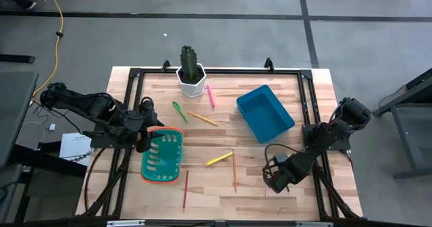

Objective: Sort pens & pencils
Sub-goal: Put the dark blue pencil into the blue bin

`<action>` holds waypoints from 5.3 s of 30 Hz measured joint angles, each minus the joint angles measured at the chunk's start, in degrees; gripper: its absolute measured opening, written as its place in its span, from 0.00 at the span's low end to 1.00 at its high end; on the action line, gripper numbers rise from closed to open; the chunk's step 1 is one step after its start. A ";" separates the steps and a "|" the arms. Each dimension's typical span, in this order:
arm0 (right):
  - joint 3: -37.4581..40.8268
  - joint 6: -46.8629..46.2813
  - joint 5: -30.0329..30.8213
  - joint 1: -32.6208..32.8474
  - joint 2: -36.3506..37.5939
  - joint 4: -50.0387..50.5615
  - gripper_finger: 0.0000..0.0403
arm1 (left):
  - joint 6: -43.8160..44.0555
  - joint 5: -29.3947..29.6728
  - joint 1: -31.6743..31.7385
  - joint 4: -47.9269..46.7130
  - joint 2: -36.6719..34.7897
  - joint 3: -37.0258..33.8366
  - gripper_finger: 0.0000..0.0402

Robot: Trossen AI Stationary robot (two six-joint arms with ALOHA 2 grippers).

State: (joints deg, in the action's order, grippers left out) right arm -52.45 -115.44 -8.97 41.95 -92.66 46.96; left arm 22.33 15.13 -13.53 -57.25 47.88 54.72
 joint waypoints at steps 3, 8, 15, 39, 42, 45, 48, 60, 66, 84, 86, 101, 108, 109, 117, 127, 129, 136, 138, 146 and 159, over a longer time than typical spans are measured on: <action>0.00 0.00 0.73 0.00 0.02 -0.27 0.28 | 0.00 -0.31 0.01 0.01 0.00 0.00 0.43; 0.00 -0.55 1.75 0.01 0.02 0.93 0.28 | 0.02 -0.41 0.01 0.01 0.00 0.00 0.43; 0.00 -2.90 4.11 1.28 0.02 1.54 0.28 | 0.00 -0.43 0.02 0.00 0.00 0.00 0.43; 1.29 -4.07 5.72 1.66 0.07 0.37 0.28 | -1.05 -0.58 0.01 0.02 0.00 0.00 0.43; 1.29 -4.09 5.94 1.66 0.07 0.76 0.28 | -1.05 -0.56 0.00 0.02 0.00 0.00 0.43; 1.31 -3.79 5.94 1.38 0.07 1.90 0.28 | -1.05 -0.58 0.02 0.01 0.00 0.00 0.43; 1.31 -2.97 5.94 0.95 0.07 0.75 0.28 | -1.05 -0.56 0.01 0.02 0.00 0.00 0.43; 2.53 -3.68 5.35 1.44 0.07 -1.65 0.28 | -1.03 -0.56 0.01 0.01 0.00 0.00 0.43; 2.78 -4.28 5.04 2.07 0.07 -0.87 0.28 | -1.03 -0.56 0.00 0.00 0.00 0.00 0.43; 2.78 -3.02 4.29 2.10 0.07 -3.94 0.28 | -1.01 -0.56 -0.01 0.02 0.00 -0.02 0.43; 2.78 -2.78 4.28 2.08 0.07 -4.56 0.28 | -1.01 -0.56 -0.01 0.00 0.00 -0.02 0.43; 2.78 -3.02 4.26 2.08 0.07 -2.74 0.28 | -1.01 -0.56 0.01 0.02 -0.02 -0.02 0.43; 5.97 -4.40 3.99 1.83 0.21 -7.66 0.28 | -1.03 -0.56 0.00 0.02 0.00 -0.01 0.43; 6.03 -5.08 4.35 1.89 0.24 -7.77 0.28 | -1.03 -0.57 0.01 0.02 -0.02 -0.02 0.43; 5.38 -4.71 5.55 2.32 0.11 -6.08 0.28 | -1.03 -1.06 0.02 0.00 -0.01 -0.02 0.43; 5.38 -4.52 4.87 2.29 0.13 -6.34 0.23 | -1.11 -0.58 0.02 0.02 -0.02 -0.02 0.43; 5.38 -4.24 4.83 2.29 0.13 -6.47 0.18 | -1.11 -0.59 -0.01 0.02 -0.02 -0.02 0.43; 5.38 -4.13 4.65 2.29 0.16 -6.96 0.06 | -1.09 -0.56 0.00 0.02 0.00 -0.02 0.43; 5.38 -4.22 4.65 2.29 0.17 -7.12 0.05 | -1.07 -0.56 -0.01 0.02 -0.02 -0.02 0.43; 5.13 -4.37 5.17 2.29 0.20 -7.40 0.04 | -1.07 -0.52 0.00 0.02 0.00 -0.02 0.43; 1.55 -4.07 9.11 2.27 0.17 -7.11 0.04 | -1.07 -0.42 -0.01 0.04 -0.02 -0.02 0.43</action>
State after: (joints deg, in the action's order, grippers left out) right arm -50.90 -119.50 0.15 44.23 -92.49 39.85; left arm 21.26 14.72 -13.54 -57.21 47.86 54.70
